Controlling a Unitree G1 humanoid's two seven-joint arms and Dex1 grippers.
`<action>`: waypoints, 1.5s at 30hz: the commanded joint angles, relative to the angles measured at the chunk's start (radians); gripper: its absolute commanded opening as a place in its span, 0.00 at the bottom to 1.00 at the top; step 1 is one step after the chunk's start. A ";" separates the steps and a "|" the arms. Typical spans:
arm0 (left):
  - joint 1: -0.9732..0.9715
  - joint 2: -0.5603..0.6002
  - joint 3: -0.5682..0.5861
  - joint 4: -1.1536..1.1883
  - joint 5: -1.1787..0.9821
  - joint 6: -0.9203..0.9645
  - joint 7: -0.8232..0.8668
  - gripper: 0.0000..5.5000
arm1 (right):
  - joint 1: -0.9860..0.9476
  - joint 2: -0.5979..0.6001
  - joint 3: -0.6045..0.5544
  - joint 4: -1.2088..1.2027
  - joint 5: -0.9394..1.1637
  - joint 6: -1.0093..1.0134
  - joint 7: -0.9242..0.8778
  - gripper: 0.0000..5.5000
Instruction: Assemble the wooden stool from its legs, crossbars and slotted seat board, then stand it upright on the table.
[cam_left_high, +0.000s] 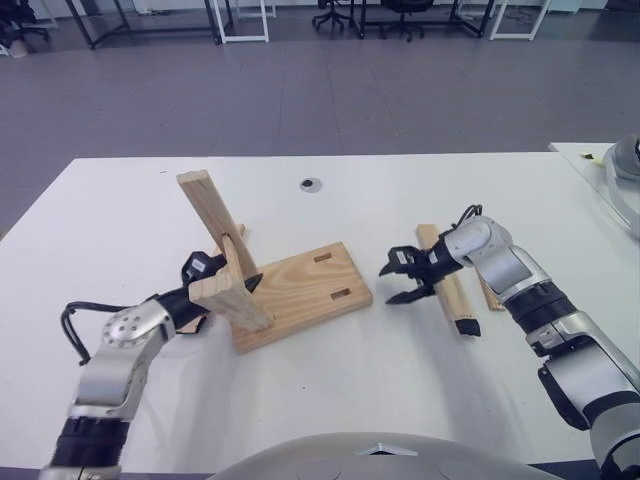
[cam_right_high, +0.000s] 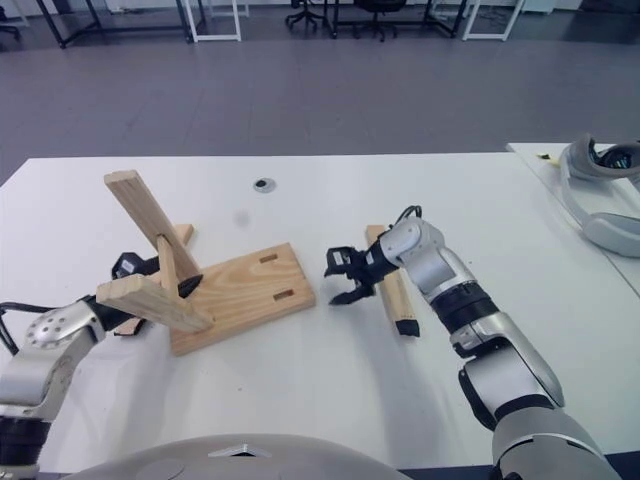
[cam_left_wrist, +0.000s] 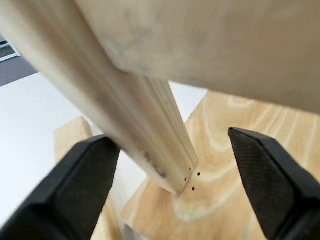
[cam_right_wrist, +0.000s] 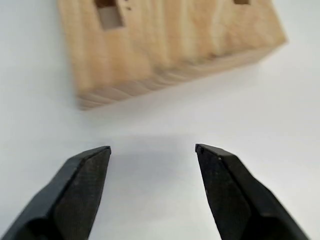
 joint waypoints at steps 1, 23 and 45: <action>0.139 0.093 0.099 -0.142 -0.023 0.084 -0.040 0.70 | -0.055 0.068 -0.017 0.134 -0.047 -0.061 -0.175 0.58; -0.007 0.092 -0.183 0.014 0.359 -0.011 0.018 0.70 | 0.041 0.150 0.059 0.183 -0.082 -0.244 -0.260 0.58; 0.062 0.124 -0.125 -0.056 0.297 -0.048 -0.112 0.70 | 0.016 0.036 -0.021 0.161 -0.100 -0.198 -0.333 0.58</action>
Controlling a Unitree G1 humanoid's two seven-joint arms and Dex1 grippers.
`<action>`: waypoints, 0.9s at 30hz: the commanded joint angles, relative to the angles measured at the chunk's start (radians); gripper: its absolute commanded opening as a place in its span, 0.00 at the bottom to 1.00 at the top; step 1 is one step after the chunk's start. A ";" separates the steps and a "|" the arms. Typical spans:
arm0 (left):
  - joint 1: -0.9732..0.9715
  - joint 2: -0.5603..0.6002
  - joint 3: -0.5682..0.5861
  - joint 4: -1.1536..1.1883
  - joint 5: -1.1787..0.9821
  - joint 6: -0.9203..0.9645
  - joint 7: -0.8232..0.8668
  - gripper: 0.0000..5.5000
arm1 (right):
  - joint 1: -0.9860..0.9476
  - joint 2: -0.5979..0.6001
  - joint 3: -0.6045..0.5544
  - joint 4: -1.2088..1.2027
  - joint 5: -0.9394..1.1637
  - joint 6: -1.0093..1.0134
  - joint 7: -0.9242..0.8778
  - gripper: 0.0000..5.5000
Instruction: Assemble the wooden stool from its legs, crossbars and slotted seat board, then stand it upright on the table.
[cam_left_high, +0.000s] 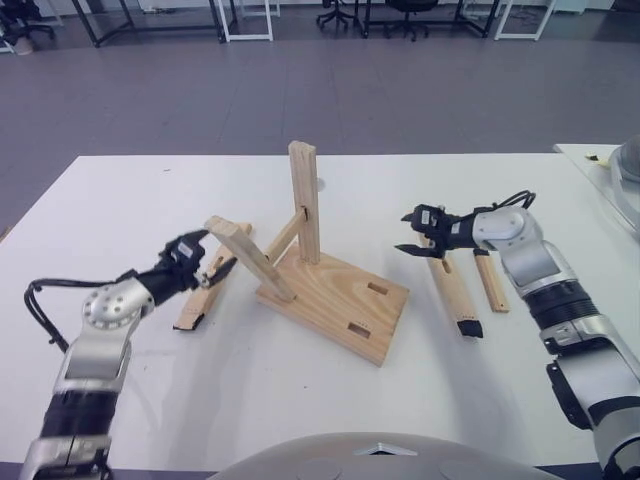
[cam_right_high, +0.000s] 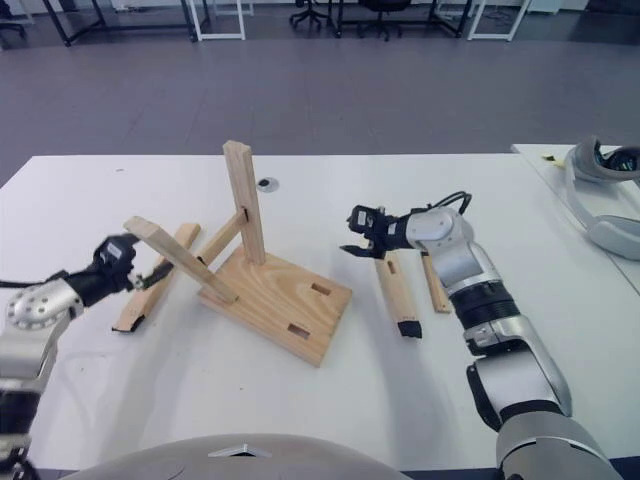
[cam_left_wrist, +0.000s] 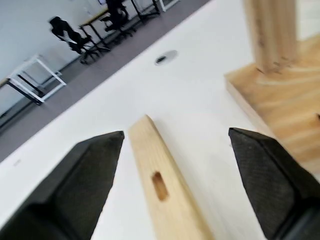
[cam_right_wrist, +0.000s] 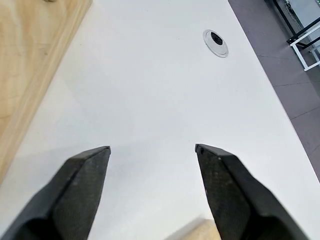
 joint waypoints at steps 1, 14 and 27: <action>0.102 0.092 -0.122 -0.197 0.064 0.180 -0.056 0.70 | -0.034 0.019 0.111 0.133 -0.138 -0.124 -0.051 0.58; -0.424 -0.219 -0.189 0.363 0.022 0.099 0.046 0.70 | 0.104 0.022 0.082 -0.145 0.048 0.058 0.179 0.58; -0.281 -0.197 -0.033 0.146 -0.066 0.131 0.101 0.70 | 0.103 0.010 -0.220 -0.186 0.069 0.176 -0.249 0.58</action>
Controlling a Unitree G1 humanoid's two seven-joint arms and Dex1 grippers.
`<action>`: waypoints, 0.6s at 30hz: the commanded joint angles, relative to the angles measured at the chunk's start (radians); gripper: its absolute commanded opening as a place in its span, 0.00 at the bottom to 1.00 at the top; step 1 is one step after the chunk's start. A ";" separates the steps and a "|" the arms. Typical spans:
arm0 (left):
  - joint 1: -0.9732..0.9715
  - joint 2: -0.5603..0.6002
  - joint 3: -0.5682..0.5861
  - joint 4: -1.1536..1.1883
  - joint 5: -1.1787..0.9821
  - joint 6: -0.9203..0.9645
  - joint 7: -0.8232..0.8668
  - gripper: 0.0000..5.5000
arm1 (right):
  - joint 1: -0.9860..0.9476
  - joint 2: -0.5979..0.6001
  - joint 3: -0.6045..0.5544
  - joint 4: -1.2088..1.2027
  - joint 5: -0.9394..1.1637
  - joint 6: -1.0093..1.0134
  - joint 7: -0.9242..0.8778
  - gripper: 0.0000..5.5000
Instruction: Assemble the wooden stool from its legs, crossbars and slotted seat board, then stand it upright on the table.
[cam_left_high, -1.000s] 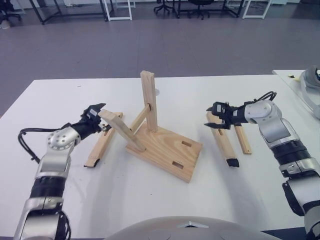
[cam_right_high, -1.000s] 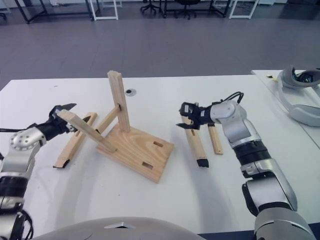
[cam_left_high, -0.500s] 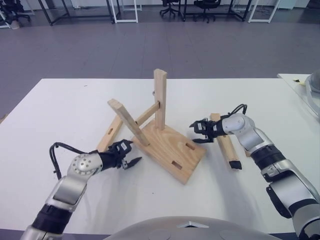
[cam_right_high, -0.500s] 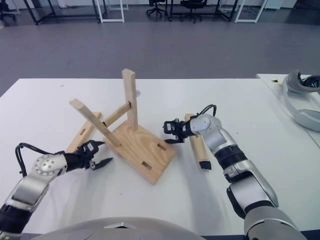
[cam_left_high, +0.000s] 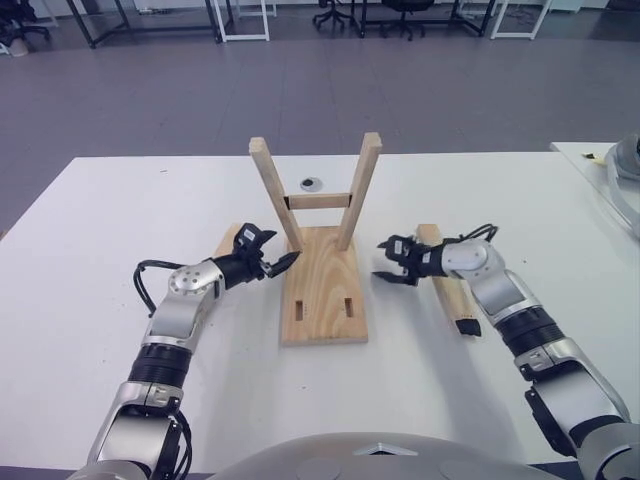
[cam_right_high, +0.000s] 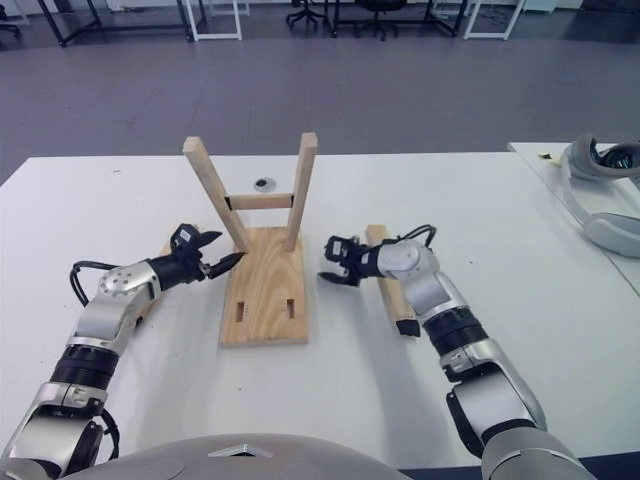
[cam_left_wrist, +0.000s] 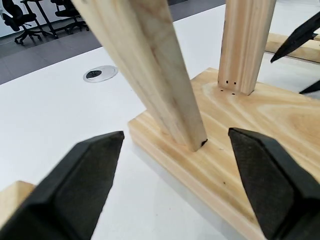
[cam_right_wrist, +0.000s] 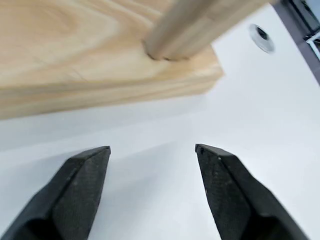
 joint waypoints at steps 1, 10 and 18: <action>0.145 0.028 0.146 -0.255 -0.049 0.078 0.102 0.70 | 0.020 -0.020 -0.165 -0.066 0.068 0.107 -0.113 0.58; 0.287 -0.004 0.338 -0.456 -0.038 0.268 0.390 0.70 | 0.153 -0.006 -0.391 -0.091 0.195 0.343 -0.281 0.58; 0.360 0.009 0.263 -0.445 -0.037 0.361 0.367 0.70 | 0.161 0.036 -0.393 -0.107 0.216 0.306 -0.347 0.58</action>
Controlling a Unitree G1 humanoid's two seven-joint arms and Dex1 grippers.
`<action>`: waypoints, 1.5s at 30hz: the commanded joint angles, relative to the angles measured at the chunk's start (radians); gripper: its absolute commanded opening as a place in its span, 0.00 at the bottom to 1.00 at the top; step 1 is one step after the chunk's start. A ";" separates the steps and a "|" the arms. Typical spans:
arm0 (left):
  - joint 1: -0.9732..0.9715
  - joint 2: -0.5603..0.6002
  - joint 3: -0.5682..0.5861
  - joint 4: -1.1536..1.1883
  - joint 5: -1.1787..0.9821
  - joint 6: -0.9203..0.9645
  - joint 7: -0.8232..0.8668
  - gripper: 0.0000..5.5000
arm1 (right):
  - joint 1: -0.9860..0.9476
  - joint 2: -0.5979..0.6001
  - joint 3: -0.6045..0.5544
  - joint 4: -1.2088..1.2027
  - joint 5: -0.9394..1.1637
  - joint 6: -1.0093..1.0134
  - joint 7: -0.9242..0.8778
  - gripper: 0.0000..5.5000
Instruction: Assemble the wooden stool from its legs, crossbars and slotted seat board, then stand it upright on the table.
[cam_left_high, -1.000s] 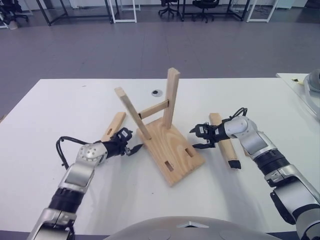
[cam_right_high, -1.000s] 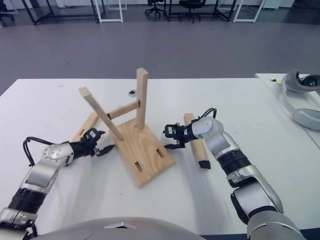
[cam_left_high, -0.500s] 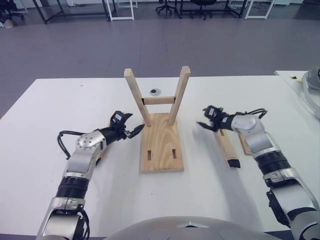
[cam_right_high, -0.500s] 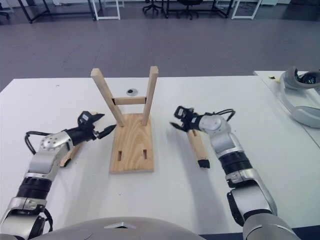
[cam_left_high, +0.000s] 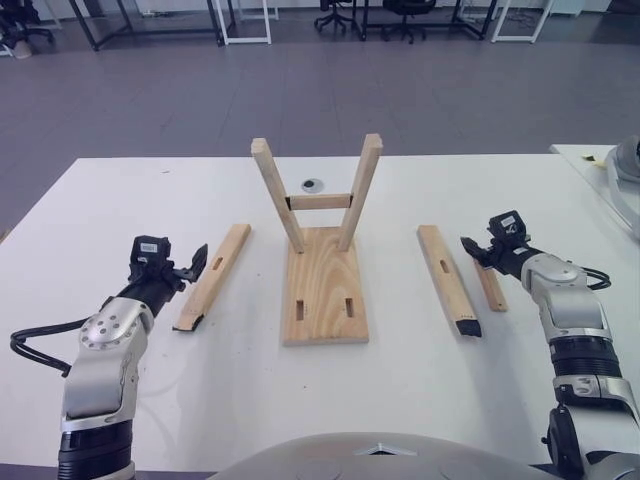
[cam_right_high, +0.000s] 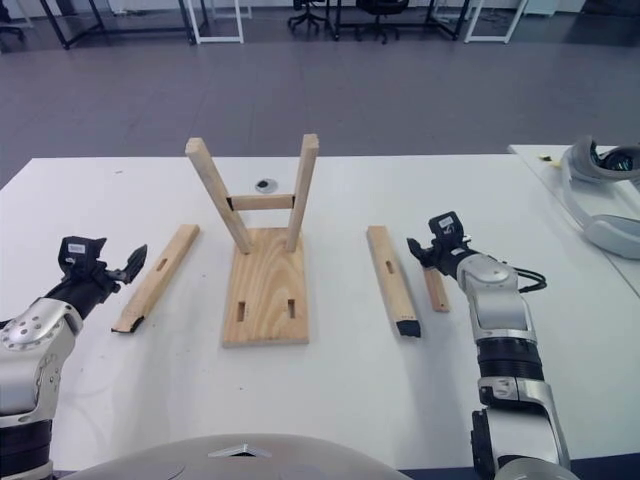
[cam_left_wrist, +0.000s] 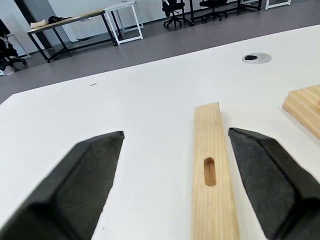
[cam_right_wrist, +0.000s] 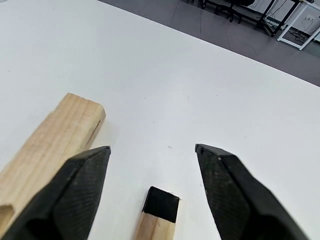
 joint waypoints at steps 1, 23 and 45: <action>0.026 0.029 -0.042 0.023 0.011 0.048 -0.035 0.70 | -0.043 0.042 -0.006 0.013 0.014 -0.037 -0.050 0.58; 0.048 -0.107 -0.043 -0.395 -0.098 0.171 0.120 0.70 | 0.252 0.013 -0.014 -0.241 0.067 0.387 -0.091 0.44; -0.832 -0.184 0.018 -0.081 -0.447 0.263 0.128 0.70 | -0.310 0.127 0.126 -0.294 0.068 -0.174 -0.086 0.24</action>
